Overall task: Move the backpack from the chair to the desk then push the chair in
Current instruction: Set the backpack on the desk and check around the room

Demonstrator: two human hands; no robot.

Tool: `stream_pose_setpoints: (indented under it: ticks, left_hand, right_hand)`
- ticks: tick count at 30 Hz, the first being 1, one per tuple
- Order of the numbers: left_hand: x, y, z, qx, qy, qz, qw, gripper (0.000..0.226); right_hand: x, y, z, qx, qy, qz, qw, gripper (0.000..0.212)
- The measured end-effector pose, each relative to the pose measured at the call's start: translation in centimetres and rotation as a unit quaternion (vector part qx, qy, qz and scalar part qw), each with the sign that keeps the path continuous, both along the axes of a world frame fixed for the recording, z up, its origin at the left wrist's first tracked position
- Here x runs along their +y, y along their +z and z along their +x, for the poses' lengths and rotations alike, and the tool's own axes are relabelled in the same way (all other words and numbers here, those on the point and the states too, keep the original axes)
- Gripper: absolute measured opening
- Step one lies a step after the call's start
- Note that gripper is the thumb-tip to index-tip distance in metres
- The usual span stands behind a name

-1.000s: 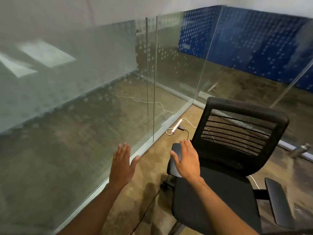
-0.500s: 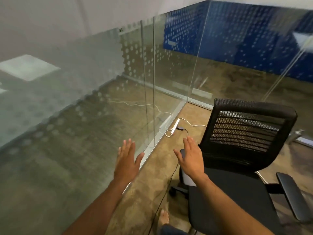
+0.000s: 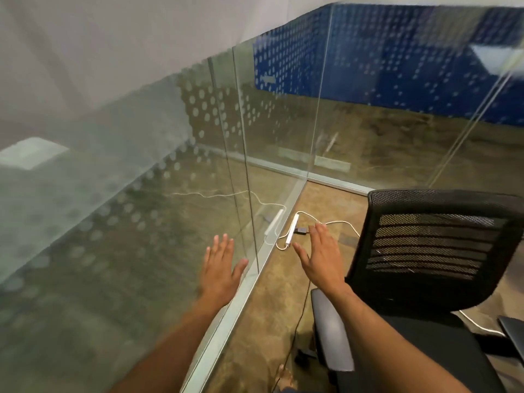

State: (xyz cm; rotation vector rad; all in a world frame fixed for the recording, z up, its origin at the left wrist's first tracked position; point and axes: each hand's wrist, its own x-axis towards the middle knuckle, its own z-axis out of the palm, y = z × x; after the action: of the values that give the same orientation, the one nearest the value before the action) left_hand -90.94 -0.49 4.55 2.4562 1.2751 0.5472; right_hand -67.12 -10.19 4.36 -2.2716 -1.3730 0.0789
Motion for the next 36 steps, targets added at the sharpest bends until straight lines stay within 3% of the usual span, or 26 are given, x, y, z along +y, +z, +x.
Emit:
stream_pose_setpoints:
  ticks: [7, 18, 36]
  left_hand:
    - [7.2, 0.3, 6.6, 0.037, -0.030, 0.006, 0.999, 0.079]
    - [14.3, -0.6, 14.0, 0.024, -0.076, -0.007, 0.997, 0.083]
    - [26.3, -0.4, 26.3, 0.011, -0.142, -0.022, 0.990, 0.070]
  right_hand:
    - [4.7, 0.4, 5.6, -0.004, -0.039, -0.006, 0.999, 0.073]
    - [9.5, 0.2, 10.3, 0.012, -0.091, -0.015, 0.996, 0.070]
    - [18.8, 0.7, 17.3, 0.015, -0.202, -0.011, 0.979, 0.069]
